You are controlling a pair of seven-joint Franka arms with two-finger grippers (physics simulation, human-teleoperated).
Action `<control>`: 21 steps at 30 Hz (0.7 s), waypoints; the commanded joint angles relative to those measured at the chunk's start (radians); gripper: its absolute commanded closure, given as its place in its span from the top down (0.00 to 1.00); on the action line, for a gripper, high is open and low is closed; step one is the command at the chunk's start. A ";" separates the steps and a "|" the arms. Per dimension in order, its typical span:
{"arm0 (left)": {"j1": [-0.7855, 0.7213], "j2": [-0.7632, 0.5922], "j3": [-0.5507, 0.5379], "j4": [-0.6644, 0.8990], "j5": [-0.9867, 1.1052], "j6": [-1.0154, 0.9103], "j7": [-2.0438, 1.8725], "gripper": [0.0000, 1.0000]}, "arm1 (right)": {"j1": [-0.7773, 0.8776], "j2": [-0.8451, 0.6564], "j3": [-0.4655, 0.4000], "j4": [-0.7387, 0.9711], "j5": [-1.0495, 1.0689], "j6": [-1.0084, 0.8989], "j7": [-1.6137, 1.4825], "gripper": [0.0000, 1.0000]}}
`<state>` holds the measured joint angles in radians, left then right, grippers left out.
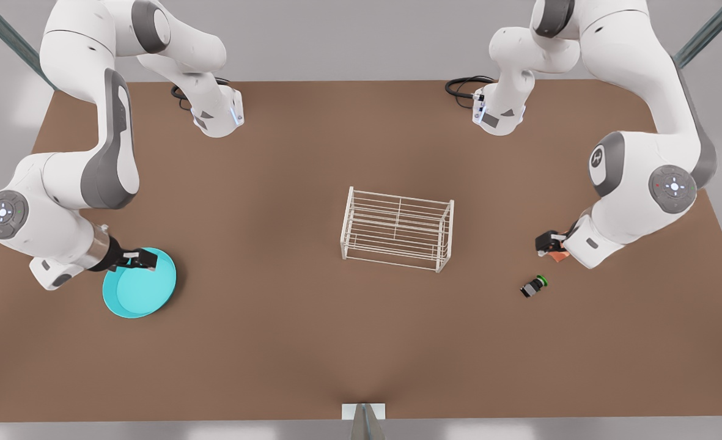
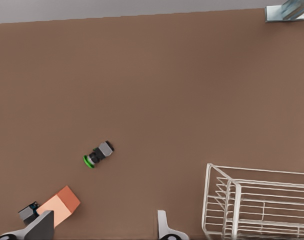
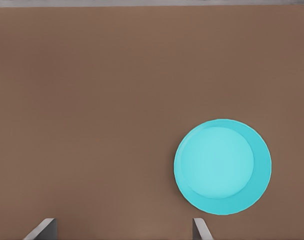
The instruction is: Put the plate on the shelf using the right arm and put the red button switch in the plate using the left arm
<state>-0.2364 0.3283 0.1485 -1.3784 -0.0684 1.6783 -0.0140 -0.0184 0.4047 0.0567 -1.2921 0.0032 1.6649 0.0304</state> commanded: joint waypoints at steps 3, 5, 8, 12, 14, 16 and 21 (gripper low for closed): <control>0.005 0.000 0.003 0.013 0.001 -0.034 0.006 1.00 | 0.000 -0.003 -0.003 0.001 0.003 0.006 0.009 1.00; 0.012 -0.043 0.008 -0.050 -0.002 -0.054 0.006 1.00 | -0.057 0.022 0.000 0.002 0.086 -0.105 -0.131 1.00; 0.014 -0.244 0.014 -0.379 0.012 0.078 -0.001 1.00 | -0.109 0.060 0.000 0.004 0.110 -0.085 -0.231 1.00; 0.014 -0.219 0.013 -0.370 0.033 0.098 -0.014 1.00 | -0.205 0.189 -0.006 0.022 0.118 0.079 -0.431 1.00; 0.026 -0.219 0.016 -0.364 0.032 0.098 -0.015 1.00 | -0.245 0.226 -0.002 0.031 0.116 0.156 -0.555 1.00; 0.065 -0.219 0.016 -0.352 0.032 0.096 0.012 1.00 | -0.270 0.235 0.003 0.001 0.112 0.222 -0.632 1.00; 0.071 -0.216 0.016 -0.334 0.033 0.089 0.045 1.00 | -0.341 0.313 0.006 -0.021 0.089 0.311 -0.764 1.00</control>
<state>-0.1588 0.1129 0.1638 -1.7157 -0.0375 1.7620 -0.0083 -0.3558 0.7076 0.0625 -1.3133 0.1053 1.8599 -0.3086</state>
